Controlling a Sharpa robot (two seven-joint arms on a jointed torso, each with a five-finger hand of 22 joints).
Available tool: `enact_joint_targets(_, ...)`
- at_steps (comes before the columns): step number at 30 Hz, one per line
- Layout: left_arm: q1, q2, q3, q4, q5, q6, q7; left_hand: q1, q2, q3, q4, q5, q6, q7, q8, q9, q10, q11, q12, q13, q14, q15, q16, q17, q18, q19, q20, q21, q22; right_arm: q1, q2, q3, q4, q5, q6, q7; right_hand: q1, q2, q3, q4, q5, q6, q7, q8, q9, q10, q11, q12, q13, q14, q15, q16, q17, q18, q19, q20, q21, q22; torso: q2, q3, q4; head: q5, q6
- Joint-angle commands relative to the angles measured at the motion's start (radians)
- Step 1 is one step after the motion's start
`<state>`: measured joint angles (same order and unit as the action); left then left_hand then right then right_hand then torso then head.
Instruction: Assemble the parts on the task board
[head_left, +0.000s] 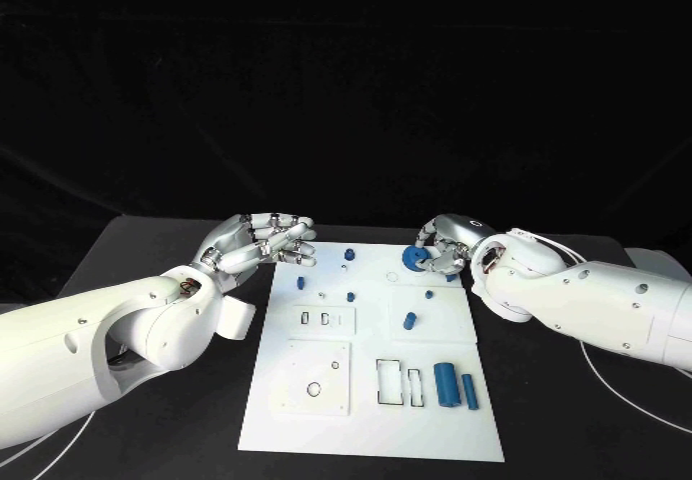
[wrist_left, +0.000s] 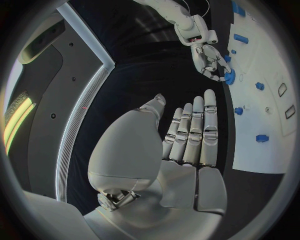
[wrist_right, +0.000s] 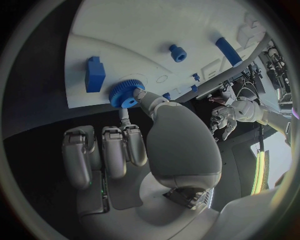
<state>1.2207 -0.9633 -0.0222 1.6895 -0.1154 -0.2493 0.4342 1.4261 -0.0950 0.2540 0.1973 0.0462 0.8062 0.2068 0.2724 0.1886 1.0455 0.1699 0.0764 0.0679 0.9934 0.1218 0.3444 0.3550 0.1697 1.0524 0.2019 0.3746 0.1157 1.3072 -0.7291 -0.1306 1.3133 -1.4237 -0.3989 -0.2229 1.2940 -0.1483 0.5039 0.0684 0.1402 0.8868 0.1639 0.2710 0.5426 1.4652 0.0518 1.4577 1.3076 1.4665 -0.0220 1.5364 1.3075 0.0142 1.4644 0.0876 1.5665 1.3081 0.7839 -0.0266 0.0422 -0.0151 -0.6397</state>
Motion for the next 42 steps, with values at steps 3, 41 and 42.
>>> enact_joint_targets(3,0.001,0.002,0.001,0.0,0.003,0.021,0.004,0.0,0.007,0.005,0.004,0.004,-0.001,0.028,-0.006,-0.001,0.0,0.005,-0.005,0.001,-0.007,-0.003,-0.004,0.001,0.011,-0.007,0.004,-0.004,-0.002,-0.002,-0.007,0.0,0.03,-0.098,-0.085,-0.037,-0.005,0.006,0.003,0.0,0.003,0.05,-0.041,0.028,0.021,0.019,-0.008,0.004,0.156,0.09,-0.009,0.007,0.201,-0.014,0.106,-0.007,0.004,0.263,0.0,0.0,0.0002,0.0,0.002)
enact_joint_targets(41,0.001,0.014,0.001,-0.011,0.006,0.027,0.001,0.001,0.009,0.006,0.003,0.004,0.0,0.028,-0.007,-0.001,0.0,0.005,-0.006,0.001,-0.007,-0.003,-0.004,0.003,0.011,-0.007,0.004,-0.003,-0.002,-0.011,0.194,-0.007,0.06,-0.185,-0.089,-0.077,-0.036,-0.014,0.008,0.01,0.02,0.027,-0.03,0.007,0.014,0.014,-0.001,-0.004,0.15,0.089,-0.001,0.004,0.195,-0.014,0.106,-0.004,0.004,0.263,0.001,0.0,0.0003,0.014,0.004)
enact_joint_targets(42,0.001,0.014,0.001,-0.011,0.006,0.027,0.001,0.001,0.009,0.006,0.003,0.004,0.0,0.028,-0.007,-0.001,0.0,0.005,-0.006,0.001,-0.007,-0.003,-0.004,0.003,0.011,-0.007,0.004,-0.003,-0.002,-0.012,0.194,-0.007,0.059,-0.185,-0.088,-0.077,-0.037,-0.015,0.008,0.01,0.02,0.026,-0.029,0.006,0.013,0.013,0.0,-0.005,0.15,0.089,-0.001,0.004,0.195,-0.014,0.106,-0.004,0.004,0.263,0.0,0.0001,-0.0008,0.014,0.004)
